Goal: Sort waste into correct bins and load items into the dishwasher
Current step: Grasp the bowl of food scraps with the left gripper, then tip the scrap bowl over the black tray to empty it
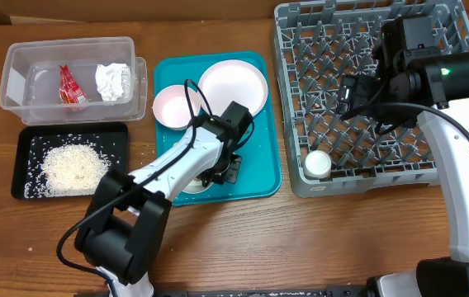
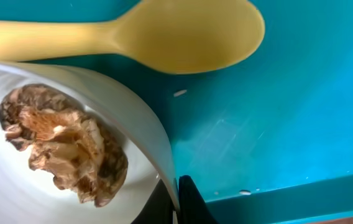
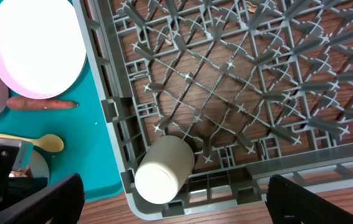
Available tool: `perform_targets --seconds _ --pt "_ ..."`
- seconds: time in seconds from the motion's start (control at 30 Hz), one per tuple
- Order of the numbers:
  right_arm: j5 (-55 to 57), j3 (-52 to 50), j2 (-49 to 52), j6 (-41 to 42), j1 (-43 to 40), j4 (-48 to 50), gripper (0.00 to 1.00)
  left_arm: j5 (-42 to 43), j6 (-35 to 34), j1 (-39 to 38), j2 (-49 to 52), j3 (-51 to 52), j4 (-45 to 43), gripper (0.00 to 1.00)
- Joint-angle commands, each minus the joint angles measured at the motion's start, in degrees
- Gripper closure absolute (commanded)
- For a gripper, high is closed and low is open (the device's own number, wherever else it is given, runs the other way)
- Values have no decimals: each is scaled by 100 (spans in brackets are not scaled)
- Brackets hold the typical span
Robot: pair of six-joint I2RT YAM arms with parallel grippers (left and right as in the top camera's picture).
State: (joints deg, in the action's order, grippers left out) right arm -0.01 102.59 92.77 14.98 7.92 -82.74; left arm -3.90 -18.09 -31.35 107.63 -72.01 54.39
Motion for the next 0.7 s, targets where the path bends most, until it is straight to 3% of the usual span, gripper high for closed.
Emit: perform_targets --seconds 0.0,0.33,0.5,0.67 --pt "-7 59 -83 -22 -13 9 4 262 -31 122 -52 -304 192 96" --pt "-7 59 -83 -33 -13 9 4 1198 350 953 -645 -2111 1934 96" --pt "-7 59 -83 -44 -13 26 4 1991 846 2212 -1349 -2098 2072 96" --pt "-9 59 -83 -42 -13 39 4 4068 2280 4262 -1604 -1875 2044 96"
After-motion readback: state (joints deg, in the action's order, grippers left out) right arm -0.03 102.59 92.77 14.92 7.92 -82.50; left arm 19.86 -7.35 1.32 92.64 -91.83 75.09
